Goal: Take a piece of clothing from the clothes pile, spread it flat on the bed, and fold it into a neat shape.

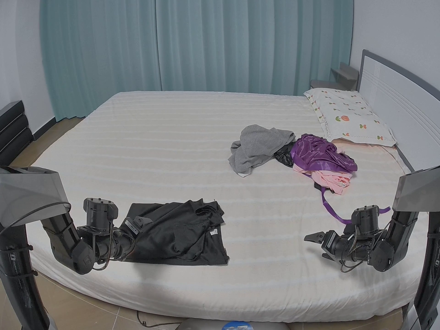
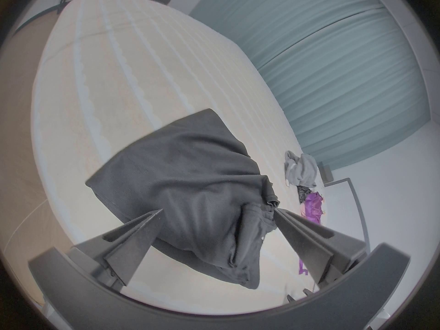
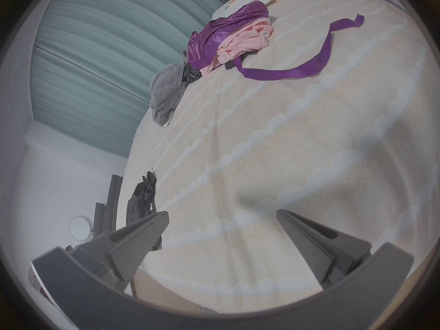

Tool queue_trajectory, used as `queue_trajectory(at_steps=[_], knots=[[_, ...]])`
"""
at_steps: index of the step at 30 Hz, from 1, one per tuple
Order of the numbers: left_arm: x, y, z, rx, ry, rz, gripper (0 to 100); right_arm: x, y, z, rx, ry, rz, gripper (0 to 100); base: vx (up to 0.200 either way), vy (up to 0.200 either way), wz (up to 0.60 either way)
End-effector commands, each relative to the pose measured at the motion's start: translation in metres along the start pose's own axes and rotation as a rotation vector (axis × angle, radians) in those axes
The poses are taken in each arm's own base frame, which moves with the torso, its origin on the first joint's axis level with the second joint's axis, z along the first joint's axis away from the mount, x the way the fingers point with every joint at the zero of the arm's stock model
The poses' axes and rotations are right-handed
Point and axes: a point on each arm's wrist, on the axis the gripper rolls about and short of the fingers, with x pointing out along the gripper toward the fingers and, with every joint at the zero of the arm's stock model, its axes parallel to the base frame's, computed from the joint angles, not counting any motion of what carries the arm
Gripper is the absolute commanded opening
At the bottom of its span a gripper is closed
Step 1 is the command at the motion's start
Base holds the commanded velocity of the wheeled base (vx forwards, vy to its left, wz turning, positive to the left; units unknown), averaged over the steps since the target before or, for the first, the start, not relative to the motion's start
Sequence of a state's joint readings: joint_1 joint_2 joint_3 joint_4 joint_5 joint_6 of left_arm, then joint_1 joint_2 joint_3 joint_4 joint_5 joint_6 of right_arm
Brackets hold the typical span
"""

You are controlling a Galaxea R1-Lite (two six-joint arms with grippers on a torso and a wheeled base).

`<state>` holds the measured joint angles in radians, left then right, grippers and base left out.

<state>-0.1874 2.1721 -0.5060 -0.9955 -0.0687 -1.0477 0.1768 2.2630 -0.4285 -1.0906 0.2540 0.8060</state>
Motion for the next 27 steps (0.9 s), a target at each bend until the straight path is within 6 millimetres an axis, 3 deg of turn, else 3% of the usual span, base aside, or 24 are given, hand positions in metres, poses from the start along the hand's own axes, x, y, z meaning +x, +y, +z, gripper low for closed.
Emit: queue_trajectory(at_steps=[1, 19, 27], knots=[[-0.003, 0.0, 0.005, -0.015, -0.009, -0.01, 100, 0.0, 0.004, -0.002, -0.004, 0.002, 0.011, 100, 0.0, 0.2, 0.0], [-0.002, 0.001, 0.006, -0.02, -0.001, -0.008, 100, -0.001, 0.007, -0.002, -0.002, -0.005, 0.013, 100, 0.0, 0.2, 0.0], [-0.002, -0.001, 0.006, -0.061, 0.036, -0.03, 100, -0.011, 0.019, 0.002, -0.02, -0.035, 0.05, 100, 0.0, 0.2, 0.0]])
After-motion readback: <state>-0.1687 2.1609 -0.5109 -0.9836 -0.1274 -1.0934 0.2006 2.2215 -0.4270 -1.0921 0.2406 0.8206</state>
